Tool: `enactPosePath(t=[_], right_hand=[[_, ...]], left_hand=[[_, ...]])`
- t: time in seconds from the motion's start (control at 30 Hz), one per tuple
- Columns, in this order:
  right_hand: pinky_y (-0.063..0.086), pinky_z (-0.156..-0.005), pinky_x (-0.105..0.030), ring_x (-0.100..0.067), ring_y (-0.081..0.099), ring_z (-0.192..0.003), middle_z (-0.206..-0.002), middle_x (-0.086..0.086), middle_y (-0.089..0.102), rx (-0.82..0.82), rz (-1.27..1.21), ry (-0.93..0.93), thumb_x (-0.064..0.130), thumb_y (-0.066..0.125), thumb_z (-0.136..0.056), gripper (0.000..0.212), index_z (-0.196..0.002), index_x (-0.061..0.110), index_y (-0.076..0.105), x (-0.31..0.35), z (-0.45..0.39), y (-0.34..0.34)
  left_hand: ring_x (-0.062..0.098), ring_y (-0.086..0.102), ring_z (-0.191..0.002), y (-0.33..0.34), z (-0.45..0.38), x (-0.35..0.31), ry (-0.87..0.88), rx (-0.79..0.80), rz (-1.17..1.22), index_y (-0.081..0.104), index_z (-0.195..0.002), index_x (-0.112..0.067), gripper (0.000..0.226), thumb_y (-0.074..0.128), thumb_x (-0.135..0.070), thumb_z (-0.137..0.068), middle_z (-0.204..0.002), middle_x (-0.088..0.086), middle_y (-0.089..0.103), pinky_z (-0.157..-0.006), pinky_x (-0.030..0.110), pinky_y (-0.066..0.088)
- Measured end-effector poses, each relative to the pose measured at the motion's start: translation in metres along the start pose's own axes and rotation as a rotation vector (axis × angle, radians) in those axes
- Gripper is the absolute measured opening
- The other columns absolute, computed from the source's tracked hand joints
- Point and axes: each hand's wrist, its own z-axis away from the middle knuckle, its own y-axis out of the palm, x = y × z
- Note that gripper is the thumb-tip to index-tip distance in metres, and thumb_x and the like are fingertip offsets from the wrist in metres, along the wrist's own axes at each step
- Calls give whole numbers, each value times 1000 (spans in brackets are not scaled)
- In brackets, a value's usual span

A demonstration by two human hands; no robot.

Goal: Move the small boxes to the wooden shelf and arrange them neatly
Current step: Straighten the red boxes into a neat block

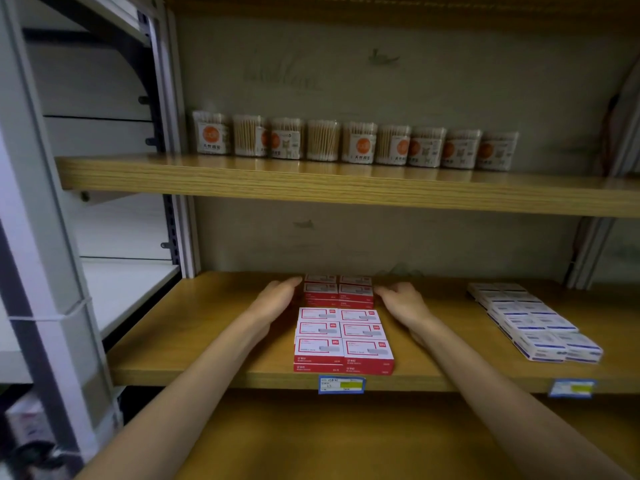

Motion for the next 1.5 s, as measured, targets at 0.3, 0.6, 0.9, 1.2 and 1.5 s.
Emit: enactPosePath(t=[0.3,0.6,0.9,1.2,1.5], right_hand=[[56,-91,-39,-19,70,-95,-98,-2,74,69,42,-9,40,63,-94,21,-91,19,62,0,-3,-1],[57,-93,-39,-15,73,-93,-100,0,75,187,-9,-68,41,57,-98,32,-119,17,62,0,-6,7],[52,-78,-25,-12,70,-96,-103,2,72,284,61,-70,29,54,-101,26,-123,18,62,2,-8,12],[53,-83,-26,-12,70,-99,-108,1,73,291,69,-120,28,55,-100,26,-120,16,66,-3,-10,13],[53,-91,-35,-18,67,-102,-113,-2,71,-22,-131,-120,27,62,-96,17,-111,20,63,-14,-31,7]], left_hand=[[16,63,-112,-1,-4,5,-15,9,-17,64,-120,-26,69,55,-74,-71,-120,-5,69,-106,42,41],[12,65,-100,11,-8,-2,117,-2,-180,66,-117,-19,28,58,-38,-97,-109,-5,70,-94,32,51],[14,67,-101,4,-2,2,106,49,-255,73,-99,-28,25,61,-45,-84,-99,-10,74,-101,43,50],[14,64,-102,5,0,0,165,42,-310,74,-86,-29,32,54,-49,-72,-96,-13,73,-101,44,47],[20,60,-111,6,-20,0,58,-106,50,63,-123,-20,44,56,-49,-92,-121,-1,65,-92,33,44]])
